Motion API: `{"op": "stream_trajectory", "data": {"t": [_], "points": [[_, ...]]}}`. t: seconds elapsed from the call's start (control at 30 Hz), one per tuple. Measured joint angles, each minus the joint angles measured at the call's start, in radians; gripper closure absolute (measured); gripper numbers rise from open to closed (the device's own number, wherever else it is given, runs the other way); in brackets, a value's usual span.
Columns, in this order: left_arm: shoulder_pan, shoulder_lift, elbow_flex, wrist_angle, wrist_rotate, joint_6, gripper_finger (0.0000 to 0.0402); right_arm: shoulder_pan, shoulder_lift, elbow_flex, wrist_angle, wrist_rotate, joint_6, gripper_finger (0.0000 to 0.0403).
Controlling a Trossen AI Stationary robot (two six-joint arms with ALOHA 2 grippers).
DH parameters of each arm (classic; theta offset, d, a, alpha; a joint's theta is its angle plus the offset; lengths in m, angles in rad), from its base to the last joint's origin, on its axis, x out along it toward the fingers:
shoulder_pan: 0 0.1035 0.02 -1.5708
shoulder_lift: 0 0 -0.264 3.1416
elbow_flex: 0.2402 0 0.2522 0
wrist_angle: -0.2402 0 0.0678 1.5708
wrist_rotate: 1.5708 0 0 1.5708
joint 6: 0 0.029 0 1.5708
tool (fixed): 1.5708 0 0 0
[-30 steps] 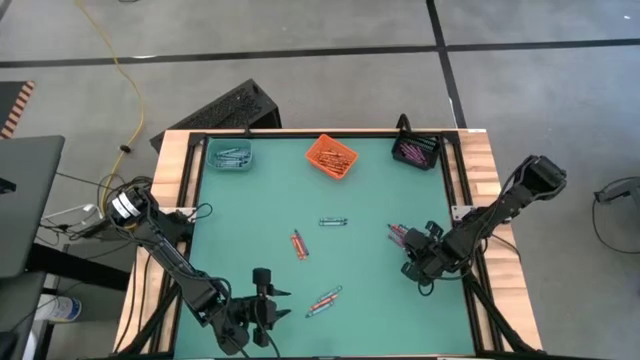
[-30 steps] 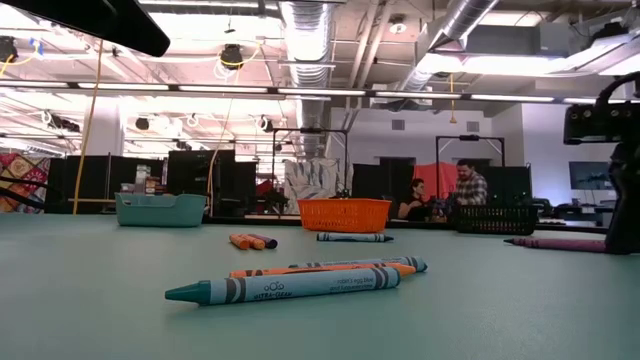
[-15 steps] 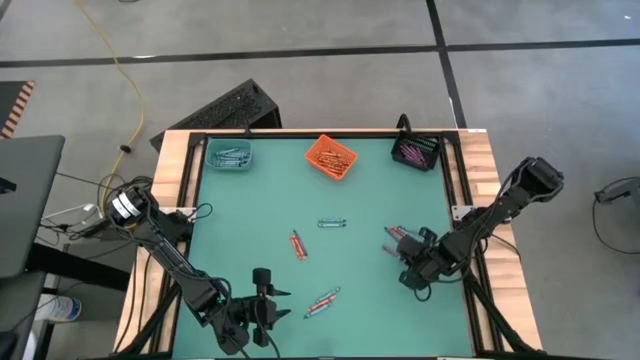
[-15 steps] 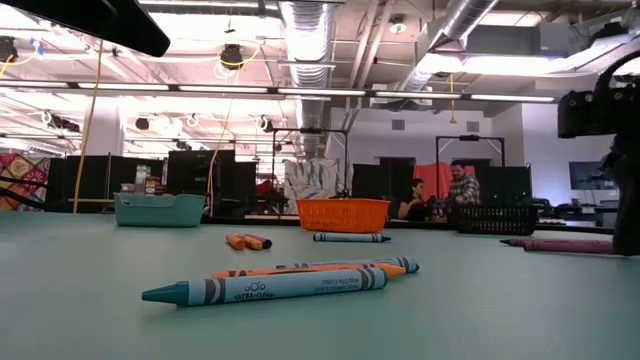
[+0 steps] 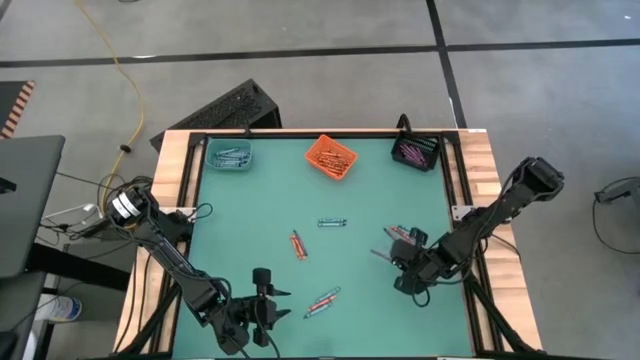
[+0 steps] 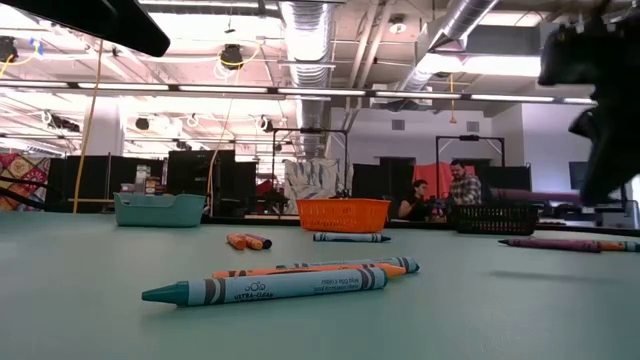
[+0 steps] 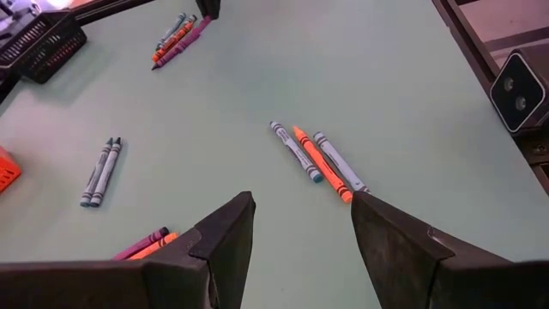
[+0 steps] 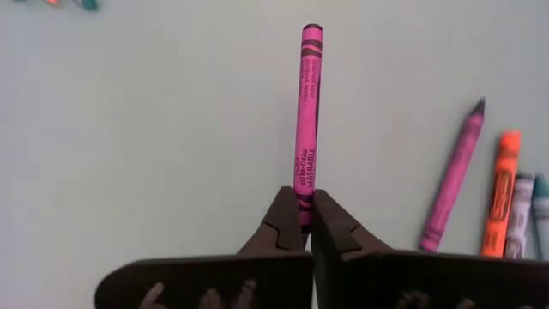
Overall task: Sort crayons
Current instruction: Put the crayon into the black bin
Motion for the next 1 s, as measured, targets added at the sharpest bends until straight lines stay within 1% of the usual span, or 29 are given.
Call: {"op": "stream_trajectory", "data": {"t": [0.1,0.23,0.43,0.6,0.7,0.8,0.9,1.0], "points": [[0.0,0.0,0.0,0.0,0.0,0.0,0.0214,-0.011,0.0,0.035,-0.043,0.03,-0.034,0.04],[0.0,0.0,0.0,0.0,0.0,0.0,0.0214,-0.053,0.0,0.093,-0.181,0.071,-0.064,0.04],[0.0,0.0,0.0,0.0,0.0,0.0,0.0214,-0.173,-0.001,0.165,-0.382,0.102,-0.159,0.04],[0.001,0.0,0.0,0.0,-0.005,0.0,0.0214,-0.327,-0.008,0.194,-0.507,0.103,-0.284,0.04],[0.004,0.0,0.0,0.0,-0.006,0.0,0.0214,-0.442,-0.024,0.194,-0.56,0.107,-0.369,0.04],[0.009,0.0,0.0,0.0,-0.006,-0.006,0.0214,-0.556,-0.044,0.194,-0.606,0.141,-0.458,0.04],[0.014,0.0,0.0,0.002,-0.006,-0.009,0.0214,-0.676,-0.069,0.194,-0.633,0.178,-0.552,0.04],[0.016,0.0,0.0,0.002,-0.008,-0.025,0.0214,-0.8,-0.097,0.194,-0.625,0.192,-0.651,0.04]]}}
